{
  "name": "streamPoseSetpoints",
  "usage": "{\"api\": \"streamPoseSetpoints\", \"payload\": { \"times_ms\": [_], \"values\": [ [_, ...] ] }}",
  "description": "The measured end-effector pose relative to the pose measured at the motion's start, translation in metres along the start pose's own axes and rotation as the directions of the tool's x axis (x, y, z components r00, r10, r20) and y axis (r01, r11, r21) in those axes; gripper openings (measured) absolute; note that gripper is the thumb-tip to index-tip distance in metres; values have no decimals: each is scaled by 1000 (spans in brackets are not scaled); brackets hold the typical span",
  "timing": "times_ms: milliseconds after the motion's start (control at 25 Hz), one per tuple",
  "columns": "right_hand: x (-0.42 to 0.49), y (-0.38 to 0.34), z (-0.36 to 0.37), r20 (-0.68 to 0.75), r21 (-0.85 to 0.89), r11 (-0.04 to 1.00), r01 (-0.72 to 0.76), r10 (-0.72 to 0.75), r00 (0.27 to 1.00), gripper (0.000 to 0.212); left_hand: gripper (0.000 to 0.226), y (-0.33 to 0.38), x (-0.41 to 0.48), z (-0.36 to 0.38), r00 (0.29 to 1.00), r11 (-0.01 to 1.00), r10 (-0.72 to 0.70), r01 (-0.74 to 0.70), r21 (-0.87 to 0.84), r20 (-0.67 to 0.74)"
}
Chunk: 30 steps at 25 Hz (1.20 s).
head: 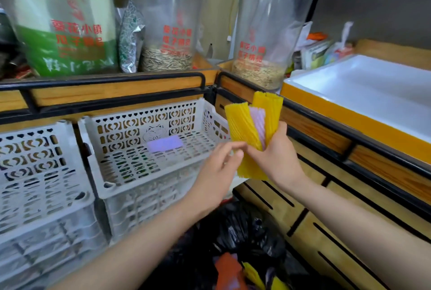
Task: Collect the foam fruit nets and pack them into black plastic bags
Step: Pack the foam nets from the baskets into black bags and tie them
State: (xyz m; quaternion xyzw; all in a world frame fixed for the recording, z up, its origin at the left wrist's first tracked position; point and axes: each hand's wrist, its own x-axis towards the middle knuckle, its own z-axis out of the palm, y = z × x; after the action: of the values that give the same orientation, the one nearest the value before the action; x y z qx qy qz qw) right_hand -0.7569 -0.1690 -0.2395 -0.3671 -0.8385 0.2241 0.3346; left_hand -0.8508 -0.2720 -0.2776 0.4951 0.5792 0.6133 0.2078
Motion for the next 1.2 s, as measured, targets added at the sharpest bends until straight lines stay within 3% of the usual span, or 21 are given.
{"api": "streamPoseSetpoints", "payload": {
  "times_ms": [120,200,320,400,440,560,600,640,760,880,960,1040,1120,1200],
  "values": [
    [-33,30,-13,31,-62,996,-63,65,997,55,21,-31,-38,19,994,967,-53,27,254,96],
    [-56,46,-13,55,-91,992,-91,97,994,59,33,-61,-65,21,969,892,-186,98,441,161],
    [-90,64,-1,105,-23,980,-196,197,975,50,70,-104,-107,17,790,652,-526,136,746,316],
    [-110,74,15,136,9,969,-247,244,960,50,71,-123,-132,16,682,518,-648,68,852,339],
    [-118,79,24,161,45,963,-267,257,953,51,60,-132,-141,16,676,504,-661,78,860,326],
    [-136,87,46,254,150,936,-319,275,927,51,11,-149,-151,13,779,638,-602,337,692,177],
    [-141,90,52,273,167,930,-327,275,922,51,6,-149,-150,10,794,678,-597,421,602,116],
    [-144,92,57,279,183,927,-328,271,921,50,18,-148,-148,8,804,712,-591,485,507,61],
    [-157,101,74,300,167,916,-364,304,904,53,25,-140,-141,2,754,717,-653,646,264,-69],
    [-171,111,89,496,13,932,-363,309,811,52,21,-138,-138,1,666,660,-741,746,92,-82],
    [-180,122,98,616,-115,958,-262,276,738,58,23,-136,-137,3,636,637,-763,770,34,-110],
    [-188,137,104,683,-281,958,-62,245,688,65,27,-132,-137,4,601,614,-782,788,-38,-167],
    [-195,150,108,701,-457,879,140,259,664,62,29,-128,-136,2,586,613,-783,783,-101,-210],
    [-198,159,112,662,-619,764,182,383,644,51,24,-127,-134,1,590,618,-783,776,-128,-198]
  ]
}}
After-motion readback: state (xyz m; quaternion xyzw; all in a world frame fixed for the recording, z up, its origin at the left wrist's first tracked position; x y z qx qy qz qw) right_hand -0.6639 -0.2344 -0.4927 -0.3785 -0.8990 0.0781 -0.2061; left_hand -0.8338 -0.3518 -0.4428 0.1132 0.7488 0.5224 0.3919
